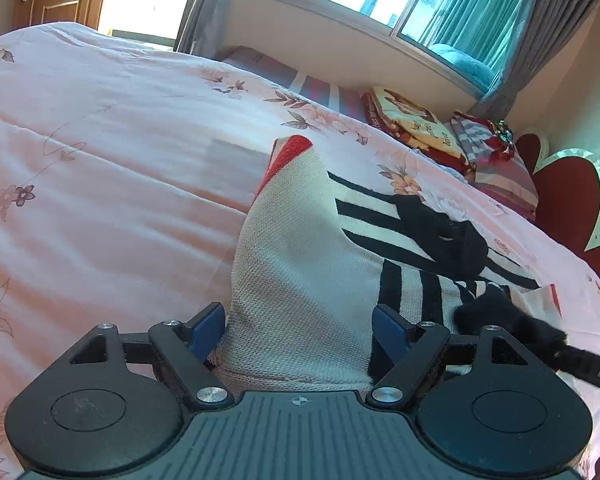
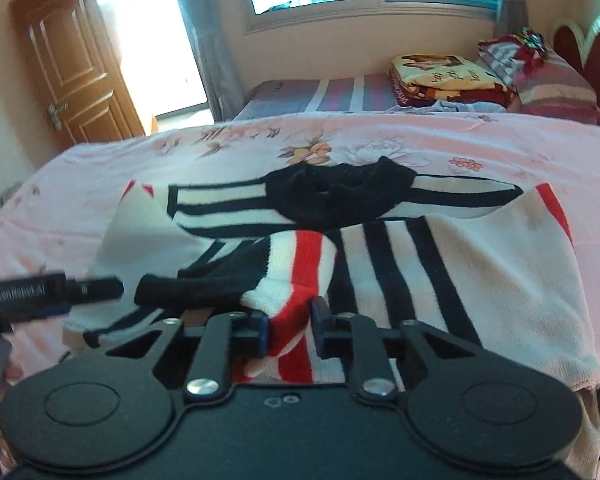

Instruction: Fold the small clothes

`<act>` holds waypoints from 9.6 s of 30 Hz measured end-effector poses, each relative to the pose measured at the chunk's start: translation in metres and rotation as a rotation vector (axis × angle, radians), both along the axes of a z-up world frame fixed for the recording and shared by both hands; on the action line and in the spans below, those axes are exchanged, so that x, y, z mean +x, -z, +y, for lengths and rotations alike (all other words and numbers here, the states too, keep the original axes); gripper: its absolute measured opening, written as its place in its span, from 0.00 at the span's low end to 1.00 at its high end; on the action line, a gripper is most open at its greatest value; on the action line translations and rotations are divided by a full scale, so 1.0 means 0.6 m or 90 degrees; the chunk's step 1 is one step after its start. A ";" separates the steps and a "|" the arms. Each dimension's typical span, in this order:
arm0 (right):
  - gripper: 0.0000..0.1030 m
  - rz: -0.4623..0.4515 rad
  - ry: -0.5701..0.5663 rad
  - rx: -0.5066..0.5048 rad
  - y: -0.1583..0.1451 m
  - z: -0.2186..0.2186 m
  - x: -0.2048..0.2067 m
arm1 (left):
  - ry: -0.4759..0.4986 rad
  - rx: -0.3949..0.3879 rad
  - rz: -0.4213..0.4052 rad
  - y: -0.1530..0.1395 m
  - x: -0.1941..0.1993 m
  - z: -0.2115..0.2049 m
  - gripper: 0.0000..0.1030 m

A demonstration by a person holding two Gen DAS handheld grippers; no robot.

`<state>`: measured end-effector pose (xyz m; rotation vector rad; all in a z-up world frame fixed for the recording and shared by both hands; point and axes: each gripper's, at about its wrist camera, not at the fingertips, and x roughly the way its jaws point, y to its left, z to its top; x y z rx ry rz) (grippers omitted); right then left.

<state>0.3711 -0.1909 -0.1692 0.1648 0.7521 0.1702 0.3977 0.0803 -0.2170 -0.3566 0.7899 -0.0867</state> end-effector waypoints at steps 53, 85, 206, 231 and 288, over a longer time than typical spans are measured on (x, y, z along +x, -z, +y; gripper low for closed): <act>0.44 0.026 0.069 -0.143 0.054 -0.115 -0.005 | 0.027 0.077 0.012 0.029 -0.005 -0.028 0.62; 0.67 0.060 -0.002 -0.208 0.068 -0.095 -0.180 | 0.137 0.170 0.016 0.016 -0.217 -0.101 0.72; 0.09 -0.076 0.139 0.085 -0.102 -0.214 -0.090 | 0.153 -0.074 -0.135 -0.142 0.000 -0.070 0.09; 0.60 -0.073 0.131 -0.083 -0.019 -0.219 0.153 | 0.057 -0.013 -0.088 -0.096 0.166 -0.093 0.88; 0.54 -0.007 0.027 -0.155 0.014 -0.045 -0.048 | 0.160 0.157 -0.026 -0.054 -0.060 -0.177 0.70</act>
